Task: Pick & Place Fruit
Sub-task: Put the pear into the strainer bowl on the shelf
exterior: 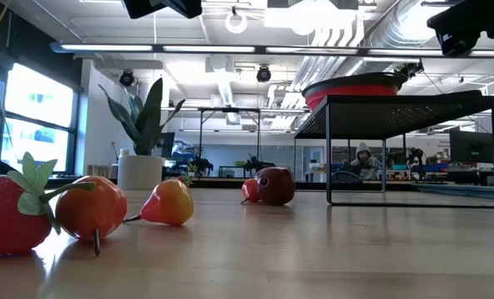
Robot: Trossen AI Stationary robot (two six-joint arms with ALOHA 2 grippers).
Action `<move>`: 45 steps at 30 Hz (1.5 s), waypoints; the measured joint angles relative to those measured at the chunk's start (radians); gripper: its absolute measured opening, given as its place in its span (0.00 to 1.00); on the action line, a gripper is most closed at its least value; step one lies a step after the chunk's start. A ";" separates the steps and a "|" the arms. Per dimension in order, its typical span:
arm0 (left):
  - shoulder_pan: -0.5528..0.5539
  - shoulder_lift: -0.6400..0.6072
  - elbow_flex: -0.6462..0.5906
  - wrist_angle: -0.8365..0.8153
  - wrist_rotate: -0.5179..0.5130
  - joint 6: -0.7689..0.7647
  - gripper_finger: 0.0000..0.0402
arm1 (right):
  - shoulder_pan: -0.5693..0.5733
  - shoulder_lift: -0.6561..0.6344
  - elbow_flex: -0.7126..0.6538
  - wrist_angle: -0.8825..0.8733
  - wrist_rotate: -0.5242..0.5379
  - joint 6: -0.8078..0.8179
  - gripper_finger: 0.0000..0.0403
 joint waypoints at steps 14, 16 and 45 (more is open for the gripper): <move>0.061 0.010 -0.001 -0.003 0.112 -0.016 0.58 | 0.000 0.000 0.000 0.000 0.000 0.000 0.01; 0.065 0.011 -0.001 0.003 0.114 -0.016 0.63 | 0.000 0.000 0.000 0.000 0.000 0.000 0.01; 0.072 0.023 0.000 0.029 0.105 -0.013 0.71 | 0.000 0.000 0.000 0.000 0.003 -0.002 0.01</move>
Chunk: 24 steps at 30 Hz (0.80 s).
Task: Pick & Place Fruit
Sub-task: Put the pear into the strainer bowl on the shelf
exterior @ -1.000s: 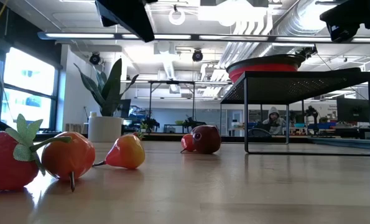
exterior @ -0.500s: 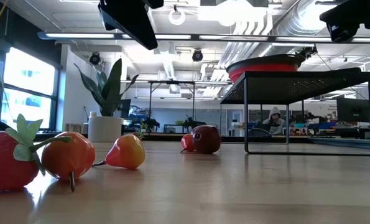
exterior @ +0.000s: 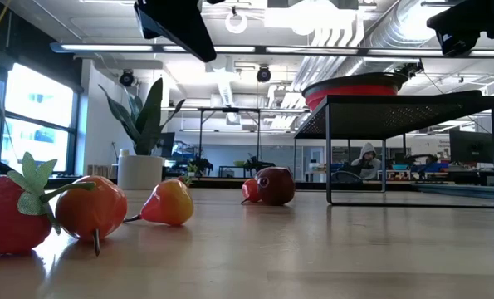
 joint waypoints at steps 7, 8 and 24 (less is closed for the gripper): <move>0.000 0.000 0.000 0.002 -0.001 -0.010 0.71 | 0.000 0.000 0.000 0.000 -0.003 -0.005 0.01; 0.000 0.000 0.000 0.002 -0.001 -0.010 0.71 | 0.000 0.000 0.000 0.000 -0.003 -0.005 0.01; -0.001 0.000 0.000 0.001 0.003 0.020 0.71 | 0.000 0.000 0.000 0.000 -0.003 0.000 0.01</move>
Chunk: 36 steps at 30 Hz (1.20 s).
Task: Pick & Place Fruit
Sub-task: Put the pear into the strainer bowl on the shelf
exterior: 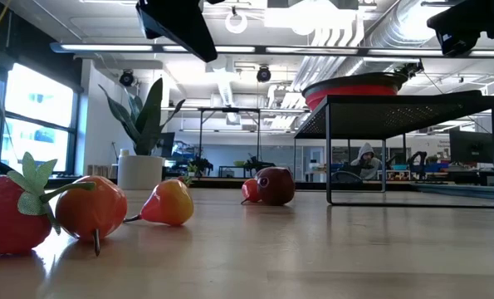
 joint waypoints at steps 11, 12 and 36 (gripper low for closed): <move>0.000 0.038 0.000 -0.005 0.016 0.049 0.71 | 0.000 0.000 0.000 0.000 0.000 0.000 0.01; 0.000 0.047 0.001 -0.005 0.024 0.049 0.71 | 0.000 0.000 0.000 0.000 0.000 0.000 0.01; 0.000 0.252 0.000 -0.031 0.083 -0.007 0.71 | 0.000 0.000 0.000 0.007 0.000 0.000 0.01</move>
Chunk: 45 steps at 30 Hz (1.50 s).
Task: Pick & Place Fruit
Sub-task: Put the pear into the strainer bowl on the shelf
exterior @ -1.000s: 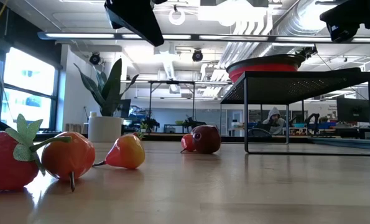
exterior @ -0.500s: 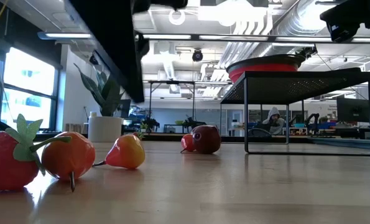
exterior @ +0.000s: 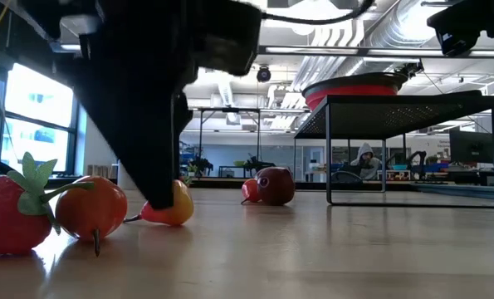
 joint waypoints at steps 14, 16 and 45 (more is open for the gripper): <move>0.000 0.012 0.000 0.000 -0.032 -0.032 0.71 | 0.000 0.000 0.000 0.000 0.000 0.000 0.01; 0.001 0.012 0.000 -0.001 -0.032 -0.044 0.71 | 0.000 0.000 0.000 0.000 0.000 0.000 0.01; 0.001 0.012 0.000 0.001 -0.035 -0.053 0.39 | 0.000 0.000 0.000 0.000 0.000 0.000 0.01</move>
